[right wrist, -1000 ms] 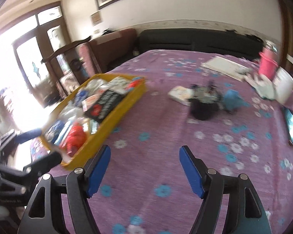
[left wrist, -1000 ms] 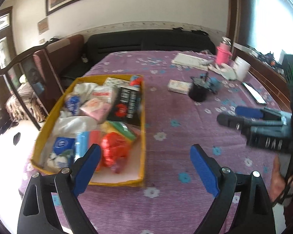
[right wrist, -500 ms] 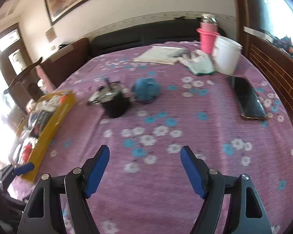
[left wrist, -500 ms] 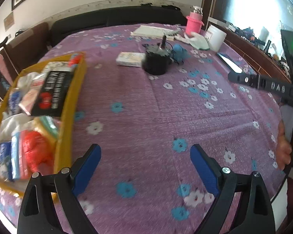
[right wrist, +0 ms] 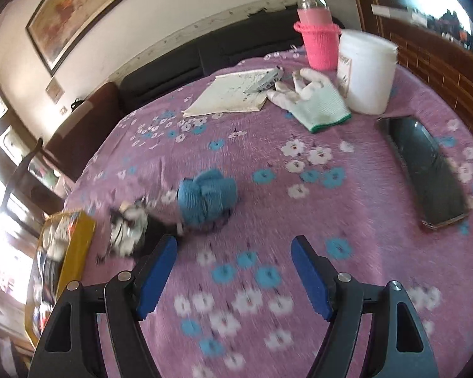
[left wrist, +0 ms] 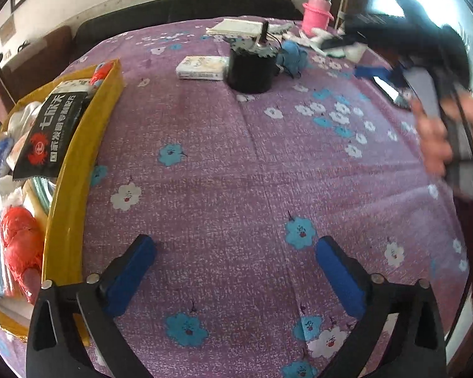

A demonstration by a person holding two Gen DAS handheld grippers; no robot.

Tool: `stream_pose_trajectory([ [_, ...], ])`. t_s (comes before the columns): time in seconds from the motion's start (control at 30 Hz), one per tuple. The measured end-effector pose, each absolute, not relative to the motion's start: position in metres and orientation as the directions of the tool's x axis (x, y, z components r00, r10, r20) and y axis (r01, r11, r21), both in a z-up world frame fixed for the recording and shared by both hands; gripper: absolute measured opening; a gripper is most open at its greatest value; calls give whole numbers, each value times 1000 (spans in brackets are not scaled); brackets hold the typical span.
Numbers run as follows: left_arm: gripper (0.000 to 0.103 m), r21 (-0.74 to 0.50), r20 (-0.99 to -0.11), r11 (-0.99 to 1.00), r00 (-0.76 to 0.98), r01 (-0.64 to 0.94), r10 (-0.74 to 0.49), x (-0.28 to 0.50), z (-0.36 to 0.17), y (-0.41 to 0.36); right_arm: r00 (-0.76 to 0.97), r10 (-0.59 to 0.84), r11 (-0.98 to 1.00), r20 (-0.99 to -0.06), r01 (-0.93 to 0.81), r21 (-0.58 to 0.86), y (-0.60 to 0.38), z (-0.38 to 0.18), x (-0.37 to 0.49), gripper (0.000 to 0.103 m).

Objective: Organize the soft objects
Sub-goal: 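Move both open tools back over the remaining table items, then grasp the white Face tissue pack with left tool while right tool grasps the blue knitted cloth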

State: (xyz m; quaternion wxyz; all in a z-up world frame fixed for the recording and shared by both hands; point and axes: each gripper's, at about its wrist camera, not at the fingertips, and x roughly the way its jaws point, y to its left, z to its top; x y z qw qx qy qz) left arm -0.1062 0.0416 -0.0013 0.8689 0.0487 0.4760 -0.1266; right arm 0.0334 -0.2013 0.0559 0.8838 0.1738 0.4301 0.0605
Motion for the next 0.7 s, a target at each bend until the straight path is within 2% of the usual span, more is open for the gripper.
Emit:
stream_pose_trajectory([
  [0.07, 103, -1, -846, 963, 514, 270, -145, -106, -3, 37, 615, 239, 940, -751, 47, 337, -195, 55, 52, 79],
  [0.23, 103, -5, -845, 962, 513, 272, -150, -106, -2, 37, 560, 254, 938, -789, 57, 342, -180, 45, 94, 78],
  [0.27, 103, -6, -845, 962, 513, 272, -150, -106, -2, 37, 550, 260, 936, -794, 59, 347, -178, 42, 99, 76],
  [0.33, 103, -6, -845, 962, 513, 272, -150, -106, -2, 37, 525, 287, 933, -801, 38, 359, -174, 35, 106, 57],
  [0.37, 103, -6, -845, 962, 512, 273, -151, -106, -2, 37, 519, 298, 930, -801, 31, 367, -174, 34, 105, 54],
  [0.47, 103, -5, -846, 962, 512, 272, -149, -106, -2, 37, 526, 303, 929, -795, 23, 369, -179, 35, 91, 51],
  [0.7, 103, -5, -846, 962, 512, 272, -150, -106, -3, 37, 523, 222, 961, -823, 23, 274, -201, 29, 17, 47],
])
